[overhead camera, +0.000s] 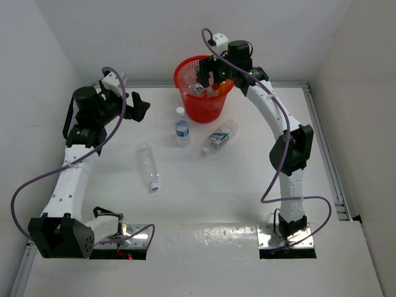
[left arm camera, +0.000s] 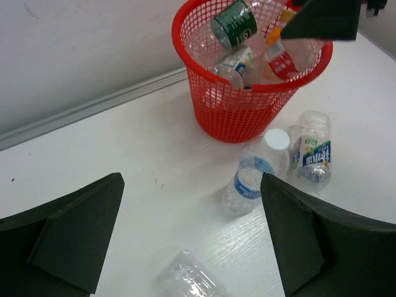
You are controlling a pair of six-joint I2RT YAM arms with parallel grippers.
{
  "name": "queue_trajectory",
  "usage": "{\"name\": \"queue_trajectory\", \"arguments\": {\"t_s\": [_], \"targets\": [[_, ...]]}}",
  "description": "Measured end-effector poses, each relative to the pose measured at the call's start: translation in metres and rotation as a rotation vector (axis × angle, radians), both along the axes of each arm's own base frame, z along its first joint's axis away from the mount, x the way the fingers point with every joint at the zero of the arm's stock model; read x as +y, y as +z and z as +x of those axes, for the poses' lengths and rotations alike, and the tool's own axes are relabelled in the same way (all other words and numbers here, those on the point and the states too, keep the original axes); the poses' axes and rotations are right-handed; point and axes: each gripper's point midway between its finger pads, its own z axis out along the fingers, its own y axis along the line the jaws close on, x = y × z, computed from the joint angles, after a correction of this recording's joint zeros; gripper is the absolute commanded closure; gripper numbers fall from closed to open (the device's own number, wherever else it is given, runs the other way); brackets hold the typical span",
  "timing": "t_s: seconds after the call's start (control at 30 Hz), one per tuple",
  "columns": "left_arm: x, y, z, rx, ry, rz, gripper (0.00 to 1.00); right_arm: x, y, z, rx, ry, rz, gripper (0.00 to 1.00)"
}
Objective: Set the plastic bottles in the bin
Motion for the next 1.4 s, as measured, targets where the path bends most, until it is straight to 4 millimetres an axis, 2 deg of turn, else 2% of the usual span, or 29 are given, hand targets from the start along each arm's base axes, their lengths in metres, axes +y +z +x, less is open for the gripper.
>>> {"name": "queue_trajectory", "arguments": {"t_s": [0.17, 0.27, 0.33, 0.4, 0.53, 0.63, 0.7, 0.8, 0.97, 1.07, 1.1, 1.17, 1.2, 1.33, 1.4], "targets": [[-0.008, -0.025, -0.018, 0.031, -0.091, 0.039, 0.00, -0.007, 0.011, 0.001, 0.015, -0.037, 0.046, 0.07], [-0.024, -0.038, -0.026, 0.060, -0.181, 0.035, 0.00, -0.016, 0.030, -0.004, 0.014, -0.064, 0.085, 0.07], [-0.037, -0.044, -0.026, 0.073, -0.233, 0.028, 0.00, -0.027, 0.055, -0.011, -0.009, -0.084, 0.118, 0.07], [-0.053, -0.050, -0.022, 0.083, -0.276, 0.021, 0.00, -0.041, 0.081, -0.025, -0.032, -0.101, 0.144, 0.07], [-0.083, -0.070, -0.006, 0.115, -0.333, 0.008, 0.00, -0.082, 0.137, -0.068, -0.104, -0.136, 0.186, 0.07], [-0.095, -0.094, 0.012, 0.173, -0.346, 0.001, 0.00, -0.108, 0.158, -0.094, -0.140, -0.166, 0.195, 0.07], [-0.101, -0.110, 0.024, 0.210, -0.339, -0.003, 0.00, -0.124, 0.158, -0.106, -0.136, -0.189, 0.190, 0.07], [-0.109, -0.127, 0.035, 0.240, -0.336, 0.000, 0.00, -0.135, 0.139, -0.116, -0.084, -0.209, 0.175, 0.07], [-0.134, -0.134, 0.049, 0.227, -0.359, 0.006, 0.00, -0.142, 0.097, -0.120, 0.030, -0.225, 0.141, 0.07], [-0.143, -0.138, 0.055, 0.221, -0.368, 0.001, 0.02, -0.144, 0.084, -0.123, 0.068, -0.228, 0.125, 0.07], [-0.145, -0.141, 0.056, 0.224, -0.368, 0.000, 0.05, -0.144, 0.082, -0.124, 0.075, -0.227, 0.121, 0.08], [-0.146, -0.148, 0.058, 0.240, -0.365, -0.001, 0.24, -0.145, 0.079, -0.125, 0.081, -0.225, 0.115, 0.08], [-0.146, -0.152, 0.059, 0.244, -0.362, 0.005, 0.40, -0.145, 0.079, -0.125, 0.080, -0.225, 0.113, 0.08], [-0.140, -0.145, 0.064, 0.234, -0.342, 0.004, 0.60, -0.146, 0.079, -0.124, 0.077, -0.225, 0.110, 0.09], [-0.132, -0.132, 0.065, 0.219, -0.332, 0.007, 0.62, -0.146, 0.076, -0.125, 0.080, -0.225, 0.107, 0.09]]}}
